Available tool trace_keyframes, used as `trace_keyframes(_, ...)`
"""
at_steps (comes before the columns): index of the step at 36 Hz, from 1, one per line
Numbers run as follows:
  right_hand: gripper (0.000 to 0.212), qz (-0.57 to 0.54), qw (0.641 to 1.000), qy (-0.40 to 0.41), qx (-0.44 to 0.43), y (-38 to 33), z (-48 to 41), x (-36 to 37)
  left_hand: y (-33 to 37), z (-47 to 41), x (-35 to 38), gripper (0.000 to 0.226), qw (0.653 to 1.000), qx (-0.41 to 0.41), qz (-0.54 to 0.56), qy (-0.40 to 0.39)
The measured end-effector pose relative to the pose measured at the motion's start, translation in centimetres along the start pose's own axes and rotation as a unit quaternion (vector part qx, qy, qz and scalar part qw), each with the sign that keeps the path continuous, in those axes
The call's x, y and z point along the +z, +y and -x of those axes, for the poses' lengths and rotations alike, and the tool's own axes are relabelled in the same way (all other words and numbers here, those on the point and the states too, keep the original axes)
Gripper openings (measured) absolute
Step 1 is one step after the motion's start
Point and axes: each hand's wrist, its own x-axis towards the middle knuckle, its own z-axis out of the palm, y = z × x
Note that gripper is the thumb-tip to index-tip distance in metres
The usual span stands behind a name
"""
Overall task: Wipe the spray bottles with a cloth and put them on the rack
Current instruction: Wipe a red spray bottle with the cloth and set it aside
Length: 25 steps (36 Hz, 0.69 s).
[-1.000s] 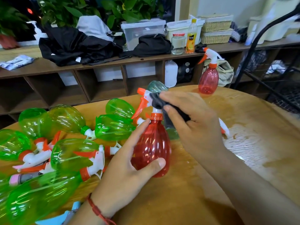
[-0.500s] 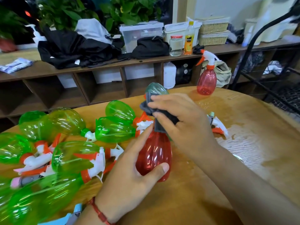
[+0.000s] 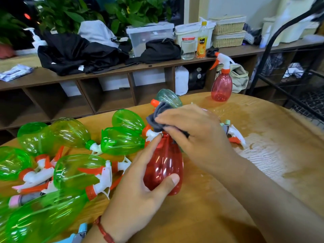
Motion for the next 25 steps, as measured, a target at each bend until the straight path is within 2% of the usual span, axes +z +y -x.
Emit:
trace_keyframes(2,0.025,-0.008,1.0,-0.014,0.015,0.3,-0.2,0.1,-0.1,-0.1,-0.2,0.083,1.0,-0.002,-0.001,0.0)
trace_keyframes(6,0.029,0.016,0.995,0.035,0.093,1.4,-0.5,-1.1,0.1,0.1,-0.5,0.083,0.999,-0.012,0.037,-0.002)
trace_keyframes(11,0.028,0.039,0.995,-0.073,0.063,2.2,-0.4,-2.3,-0.1,-0.1,-0.4,0.083,0.999,-0.021,0.044,-0.001)
trace_keyframes(16,0.027,0.028,1.0,-0.012,0.0,1.6,0.3,-1.7,-0.1,-0.1,-0.2,0.083,0.999,-0.018,0.047,-0.007)
trace_keyframes(18,0.029,0.029,0.999,-0.026,-0.016,1.4,0.3,-1.0,-0.1,0.1,0.1,0.082,0.998,-0.014,0.055,-0.005)
trace_keyframes(23,0.028,0.025,0.995,-0.089,0.02,2.3,0.3,-1.7,-0.3,-0.1,-0.4,0.083,0.996,-0.019,0.087,0.015)
trace_keyframes(25,0.027,0.013,0.996,-0.086,0.034,2.3,0.7,-2.0,-0.3,-0.2,-0.7,0.082,0.996,-0.014,0.089,0.017)
